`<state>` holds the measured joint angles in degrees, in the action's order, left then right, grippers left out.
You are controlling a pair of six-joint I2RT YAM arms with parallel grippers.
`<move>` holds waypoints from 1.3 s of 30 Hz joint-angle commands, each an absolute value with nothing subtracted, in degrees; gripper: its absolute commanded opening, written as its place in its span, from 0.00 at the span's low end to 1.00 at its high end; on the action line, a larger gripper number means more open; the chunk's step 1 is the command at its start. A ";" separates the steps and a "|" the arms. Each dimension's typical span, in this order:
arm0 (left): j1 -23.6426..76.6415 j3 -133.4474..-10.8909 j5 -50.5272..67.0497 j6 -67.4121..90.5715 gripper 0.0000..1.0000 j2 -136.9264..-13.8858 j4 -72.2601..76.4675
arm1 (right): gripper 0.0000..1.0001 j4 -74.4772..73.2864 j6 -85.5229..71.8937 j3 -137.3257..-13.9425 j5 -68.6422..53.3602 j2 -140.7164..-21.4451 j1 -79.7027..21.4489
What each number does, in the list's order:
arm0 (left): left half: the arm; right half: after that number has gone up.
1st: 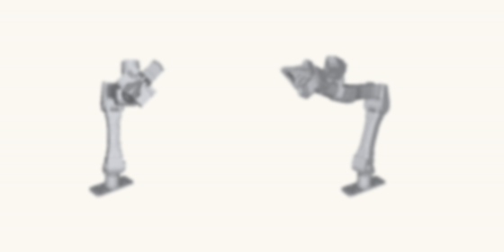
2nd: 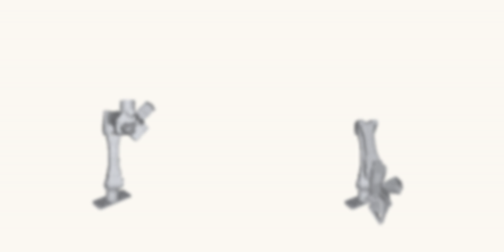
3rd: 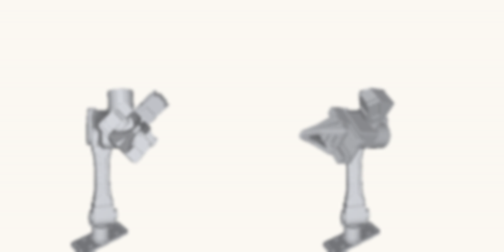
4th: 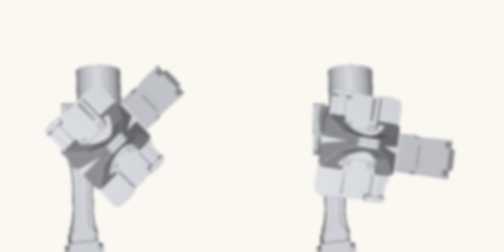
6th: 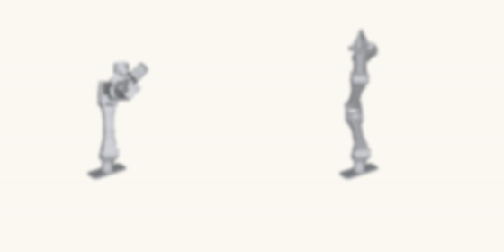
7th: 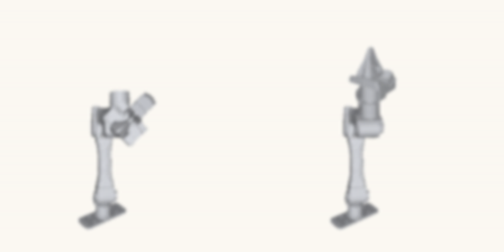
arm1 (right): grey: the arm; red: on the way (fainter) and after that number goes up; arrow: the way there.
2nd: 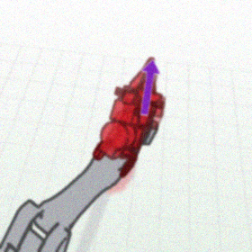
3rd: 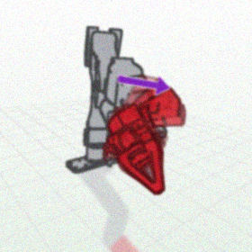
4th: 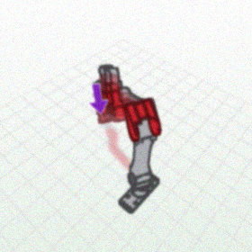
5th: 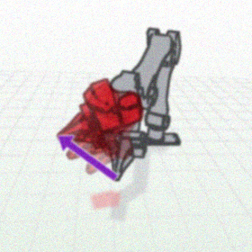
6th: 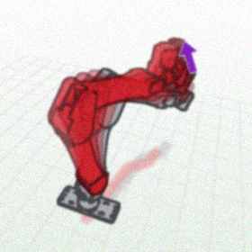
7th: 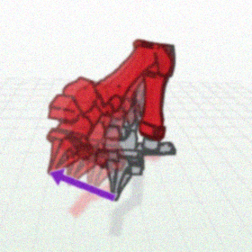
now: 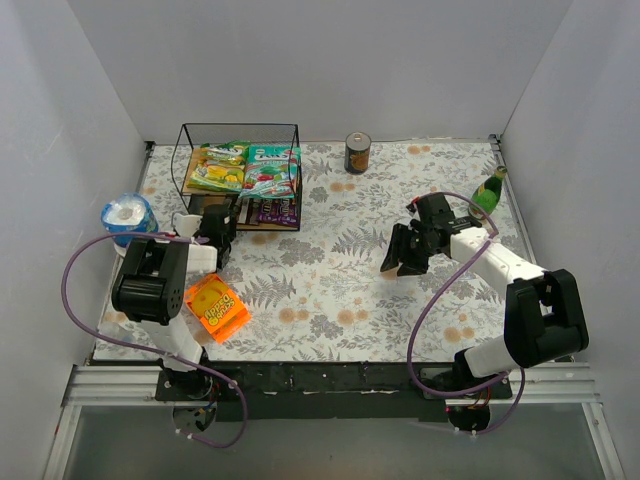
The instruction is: Place and organize the candy bags onto the shelf
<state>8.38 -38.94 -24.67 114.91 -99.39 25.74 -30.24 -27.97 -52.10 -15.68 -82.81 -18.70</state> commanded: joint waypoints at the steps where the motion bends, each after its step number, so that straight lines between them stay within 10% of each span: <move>1: 8.79 -40.69 -25.14 149.85 0.13 -99.23 27.16 | 0.58 -29.80 -26.89 -51.94 -17.05 -81.74 -18.28; 13: 8.79 -41.14 -24.61 147.48 0.66 -95.28 20.83 | 0.59 -29.62 -27.60 -51.68 -16.35 -80.86 -17.84; 39: 8.88 -42.09 -18.64 130.27 0.70 -76.47 -3.75 | 0.64 -33.05 -32.50 -58.71 -6.60 -82.26 -6.60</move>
<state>8.75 -39.86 -21.61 115.09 -79.81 5.28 -32.69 -29.47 -54.89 -10.37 -82.56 -8.88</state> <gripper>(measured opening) 0.701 0.614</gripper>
